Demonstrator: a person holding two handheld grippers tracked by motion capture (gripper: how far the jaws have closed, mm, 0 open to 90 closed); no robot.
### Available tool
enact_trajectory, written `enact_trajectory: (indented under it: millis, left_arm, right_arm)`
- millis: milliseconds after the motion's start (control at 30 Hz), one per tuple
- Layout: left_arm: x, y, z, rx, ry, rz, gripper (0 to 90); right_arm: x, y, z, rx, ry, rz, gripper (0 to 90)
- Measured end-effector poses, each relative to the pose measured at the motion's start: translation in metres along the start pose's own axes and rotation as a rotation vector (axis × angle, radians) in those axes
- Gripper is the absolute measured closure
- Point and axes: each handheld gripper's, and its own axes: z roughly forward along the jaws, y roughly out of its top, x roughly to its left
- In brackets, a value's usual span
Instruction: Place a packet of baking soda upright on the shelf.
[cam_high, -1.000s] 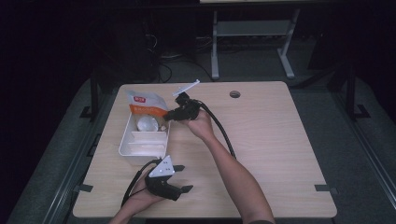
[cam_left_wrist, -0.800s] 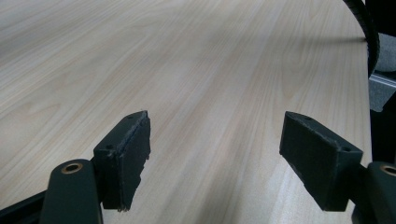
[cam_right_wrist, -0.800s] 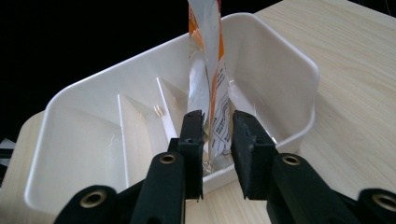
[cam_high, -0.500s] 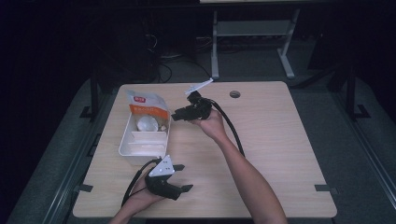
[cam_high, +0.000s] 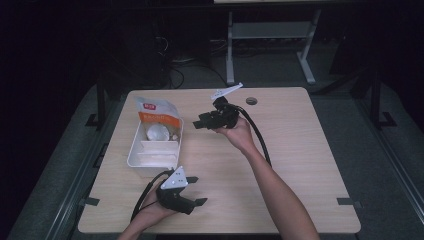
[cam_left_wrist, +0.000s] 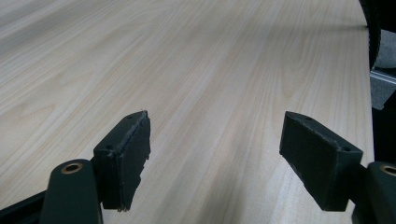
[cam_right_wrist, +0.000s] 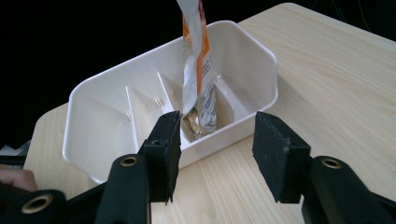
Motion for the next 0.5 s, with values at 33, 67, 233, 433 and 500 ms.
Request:
enact_trajectory:
  millis: [33, 67, 233, 433, 500]
  left_arm:
    - [0.000, 0.000, 0.000, -0.001, 0.000, 0.001, 24.2]
    - [0.000, 0.000, 0.000, -0.002, 0.000, 0.001, 24.2]
    - [0.000, 0.000, 0.000, -0.004, 0.002, -0.003, 24.2]
    - [0.001, 0.001, 0.002, -0.002, -0.002, -0.003, 24.3]
    - [0.001, 0.000, 0.002, 0.000, -0.002, -0.002, 24.2]
  right_arm:
    - [-0.001, -0.001, -0.001, -0.003, -0.001, 0.001, 49.6]
    - [-0.001, -0.002, -0.004, -0.003, -0.002, 0.005, 49.1]
    - [-0.004, -0.009, -0.014, 0.000, -0.008, 0.018, 46.9]
    - [-0.005, -0.016, -0.026, -0.009, -0.021, 0.024, 45.1]
    - [-0.006, -0.020, -0.031, -0.010, -0.026, 0.027, 44.5]
